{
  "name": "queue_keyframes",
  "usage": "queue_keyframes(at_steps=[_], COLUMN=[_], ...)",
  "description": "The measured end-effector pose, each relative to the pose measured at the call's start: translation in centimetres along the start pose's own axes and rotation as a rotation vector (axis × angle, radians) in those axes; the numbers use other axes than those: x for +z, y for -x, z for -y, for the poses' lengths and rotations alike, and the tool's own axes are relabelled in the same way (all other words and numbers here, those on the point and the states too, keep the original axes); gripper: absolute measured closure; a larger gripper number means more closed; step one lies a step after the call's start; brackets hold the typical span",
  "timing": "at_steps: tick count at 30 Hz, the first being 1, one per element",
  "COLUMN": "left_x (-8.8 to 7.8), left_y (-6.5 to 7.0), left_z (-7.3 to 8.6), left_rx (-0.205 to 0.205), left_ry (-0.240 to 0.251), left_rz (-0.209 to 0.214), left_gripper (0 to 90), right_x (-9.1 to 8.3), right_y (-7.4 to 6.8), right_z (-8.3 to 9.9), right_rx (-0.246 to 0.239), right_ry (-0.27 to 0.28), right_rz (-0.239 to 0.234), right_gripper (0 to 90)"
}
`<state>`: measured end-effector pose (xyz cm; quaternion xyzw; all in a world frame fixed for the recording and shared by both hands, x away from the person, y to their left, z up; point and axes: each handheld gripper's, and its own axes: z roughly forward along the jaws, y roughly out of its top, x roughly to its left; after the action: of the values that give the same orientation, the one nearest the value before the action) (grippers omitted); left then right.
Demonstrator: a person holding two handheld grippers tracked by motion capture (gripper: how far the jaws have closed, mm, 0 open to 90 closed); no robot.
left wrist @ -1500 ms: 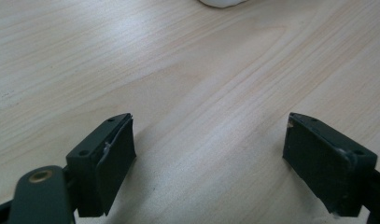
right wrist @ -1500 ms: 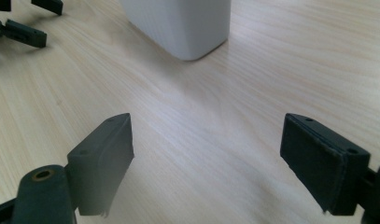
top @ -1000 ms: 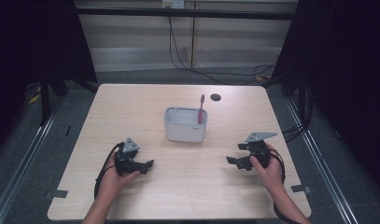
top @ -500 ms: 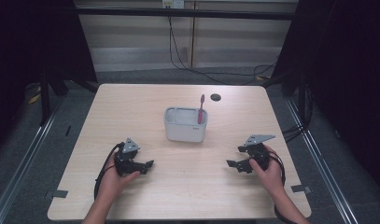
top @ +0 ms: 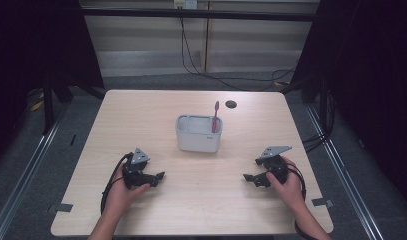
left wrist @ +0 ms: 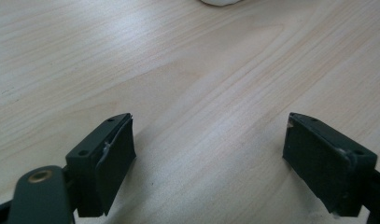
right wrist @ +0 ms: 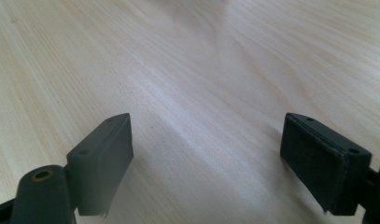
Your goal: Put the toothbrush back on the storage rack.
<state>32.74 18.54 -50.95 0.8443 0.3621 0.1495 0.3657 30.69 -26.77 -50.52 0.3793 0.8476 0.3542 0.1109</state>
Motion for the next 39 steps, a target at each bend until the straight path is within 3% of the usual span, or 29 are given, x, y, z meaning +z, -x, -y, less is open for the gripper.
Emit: queue_keyframes(at_steps=[3,9,17,39], left_x=[0.00,-0.01,-0.02,-0.02], left_y=[0.01,0.02,0.04,0.04], left_z=[0.01,0.01,0.03,0.03], left_rx=[-0.001,-0.002,-0.003,-0.004], left_ry=[0.000,0.000,0.000,-0.001], left_rz=[0.000,0.001,0.001,0.002], left_gripper=[16.2,16.2,16.2,16.2], right_x=[0.01,0.21,0.42,0.45], right_y=[0.05,-0.32,-0.25,-0.27], right_z=[0.14,0.18,0.66,0.65], right_rx=[0.000,-0.046,-0.041,-0.041], right_ry=[0.009,0.000,0.050,0.050], right_rz=[-0.003,0.022,0.024,0.028], right_gripper=[16.2,14.1,12.8,12.6])
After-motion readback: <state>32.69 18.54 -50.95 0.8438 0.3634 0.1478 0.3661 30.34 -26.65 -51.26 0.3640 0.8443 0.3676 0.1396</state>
